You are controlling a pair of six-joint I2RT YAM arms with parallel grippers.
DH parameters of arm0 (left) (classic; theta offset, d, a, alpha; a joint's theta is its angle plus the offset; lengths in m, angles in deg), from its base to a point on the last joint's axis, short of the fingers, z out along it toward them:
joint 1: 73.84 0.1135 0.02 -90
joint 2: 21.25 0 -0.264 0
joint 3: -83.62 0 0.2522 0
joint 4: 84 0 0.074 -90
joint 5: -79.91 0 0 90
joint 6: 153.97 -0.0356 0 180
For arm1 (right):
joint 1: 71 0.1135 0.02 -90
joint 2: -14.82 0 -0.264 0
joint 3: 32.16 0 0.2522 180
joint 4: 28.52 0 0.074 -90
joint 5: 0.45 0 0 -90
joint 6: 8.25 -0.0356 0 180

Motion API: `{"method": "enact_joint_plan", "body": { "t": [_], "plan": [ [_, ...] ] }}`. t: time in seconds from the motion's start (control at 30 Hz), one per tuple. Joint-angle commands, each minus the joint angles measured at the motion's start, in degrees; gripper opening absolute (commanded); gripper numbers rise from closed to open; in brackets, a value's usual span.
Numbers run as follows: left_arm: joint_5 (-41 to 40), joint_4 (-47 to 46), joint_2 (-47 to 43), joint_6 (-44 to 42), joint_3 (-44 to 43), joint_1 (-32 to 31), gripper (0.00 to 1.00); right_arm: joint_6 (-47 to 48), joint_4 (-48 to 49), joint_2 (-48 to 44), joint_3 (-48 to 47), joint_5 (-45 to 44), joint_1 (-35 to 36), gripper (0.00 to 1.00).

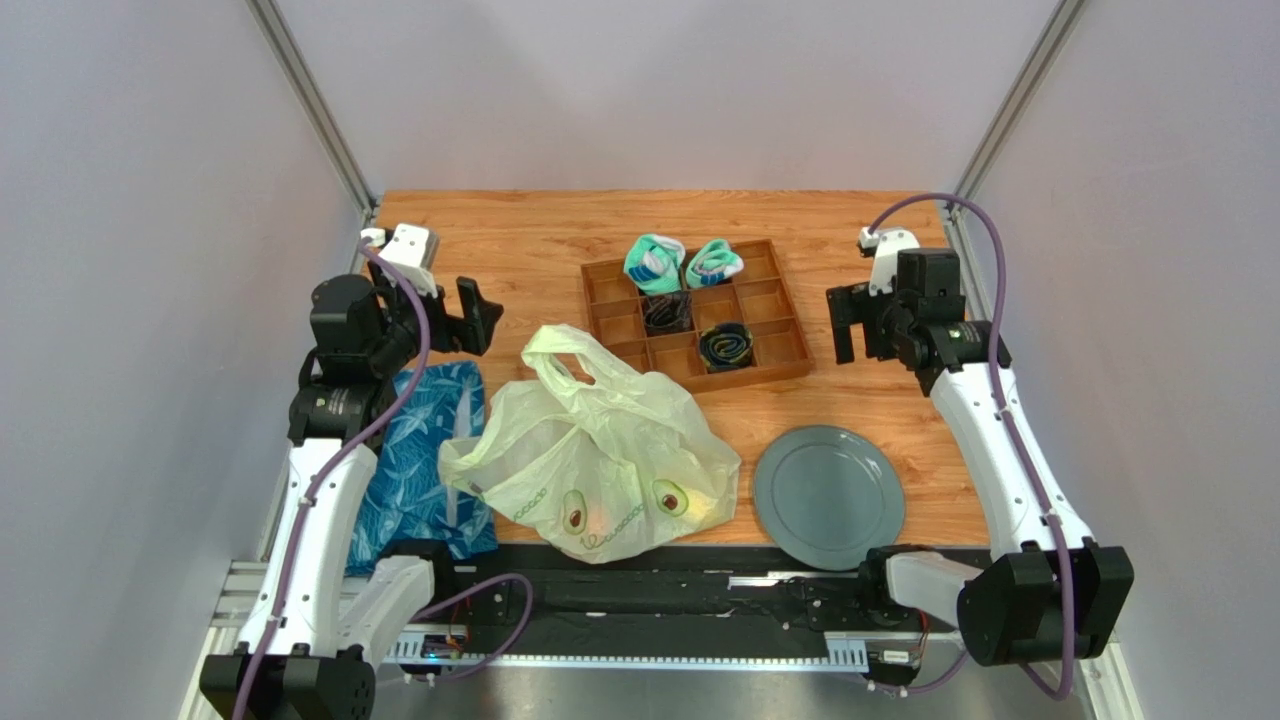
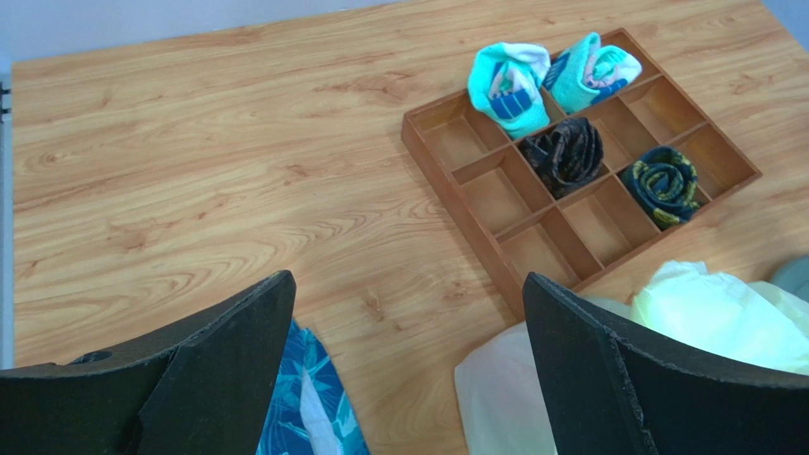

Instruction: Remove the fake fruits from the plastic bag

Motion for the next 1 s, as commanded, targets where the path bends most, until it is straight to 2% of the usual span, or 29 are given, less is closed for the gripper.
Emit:
{"method": "enact_joint_plan", "body": {
  "t": [0.0,0.1,0.2,0.33,0.4,0.47,0.67,0.97],
  "plan": [
    [4.0,3.32,-2.75,-0.82,-2.78,-0.08,0.99,3.68,-0.92,1.51,-2.3,6.76,0.15,1.0],
    [4.88,5.16,-4.06,0.92,-2.87,-0.08,0.98,6.06,-2.42,4.77,-6.85,11.51,0.06,0.98],
    [8.56,8.59,-5.12,1.19,-3.05,-0.08,0.98,4.58,-2.25,10.31,-12.38,14.76,0.15,0.92],
    [12.53,13.5,-6.96,-0.04,-4.45,-0.08,0.98,1.77,0.38,17.5,-17.85,15.83,0.23,0.88],
    [14.45,14.65,-7.75,-1.78,-4.98,-0.08,0.98,0.79,1.96,20.24,-19.44,15.83,0.76,0.82],
    [14.9,16.15,-8.37,-2.58,-5.42,-0.08,0.98,2.1,1.8,24.7,-22.86,15.22,1.63,0.79],
    [17.81,19.93,-9.52,-3.11,-5.33,-0.08,0.98,3.52,3.55,33.95,-28.84,9.77,4.28,0.79],
    [15.52,21.08,-8.2,-5.4,-7.35,-0.08,0.98,3.61,8.21,46.79,-30.07,-1.3,4.36,0.77]
  ]
}}
